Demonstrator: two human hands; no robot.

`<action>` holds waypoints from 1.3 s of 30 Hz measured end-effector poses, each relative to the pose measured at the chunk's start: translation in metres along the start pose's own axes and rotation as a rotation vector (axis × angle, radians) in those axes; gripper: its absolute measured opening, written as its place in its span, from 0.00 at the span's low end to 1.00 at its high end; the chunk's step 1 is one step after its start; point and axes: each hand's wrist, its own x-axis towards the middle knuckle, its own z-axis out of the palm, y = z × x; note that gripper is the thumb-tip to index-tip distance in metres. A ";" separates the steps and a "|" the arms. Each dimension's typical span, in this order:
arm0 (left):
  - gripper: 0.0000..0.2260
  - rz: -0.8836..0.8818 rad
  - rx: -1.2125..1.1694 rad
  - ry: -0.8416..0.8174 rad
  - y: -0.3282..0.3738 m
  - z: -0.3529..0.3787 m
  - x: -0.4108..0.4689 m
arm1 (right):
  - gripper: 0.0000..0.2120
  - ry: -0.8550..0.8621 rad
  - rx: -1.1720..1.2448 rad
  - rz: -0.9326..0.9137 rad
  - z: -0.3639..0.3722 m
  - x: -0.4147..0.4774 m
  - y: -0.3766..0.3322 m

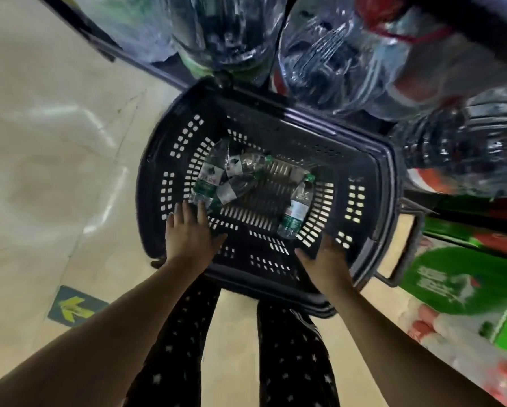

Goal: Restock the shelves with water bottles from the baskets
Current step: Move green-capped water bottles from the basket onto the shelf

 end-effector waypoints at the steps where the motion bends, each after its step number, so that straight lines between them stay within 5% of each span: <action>1: 0.41 -0.009 -0.007 -0.004 -0.001 0.011 0.015 | 0.39 -0.006 0.031 0.015 0.009 0.016 -0.004; 8: 0.45 -0.077 -0.189 0.019 0.001 0.086 0.118 | 0.29 0.039 0.385 0.321 0.090 0.134 -0.018; 16: 0.42 -0.162 -0.507 0.252 0.002 0.142 0.199 | 0.36 0.290 0.529 0.462 0.182 0.231 0.004; 19: 0.44 -0.198 -0.659 0.176 -0.011 0.151 0.212 | 0.32 0.359 0.553 0.488 0.187 0.236 0.003; 27: 0.30 -0.244 -0.836 -0.084 -0.017 0.110 0.175 | 0.12 -0.037 1.079 0.402 0.141 0.179 -0.002; 32: 0.28 -0.222 -1.023 -0.154 -0.008 0.054 0.090 | 0.19 -0.191 1.201 0.335 0.081 0.100 -0.021; 36: 0.37 -0.190 -1.098 -0.128 -0.005 0.002 0.016 | 0.18 -0.278 1.272 0.243 0.019 0.023 -0.037; 39: 0.31 -0.176 -1.155 -0.058 0.001 -0.047 -0.042 | 0.18 -0.308 1.268 0.157 -0.029 -0.038 -0.046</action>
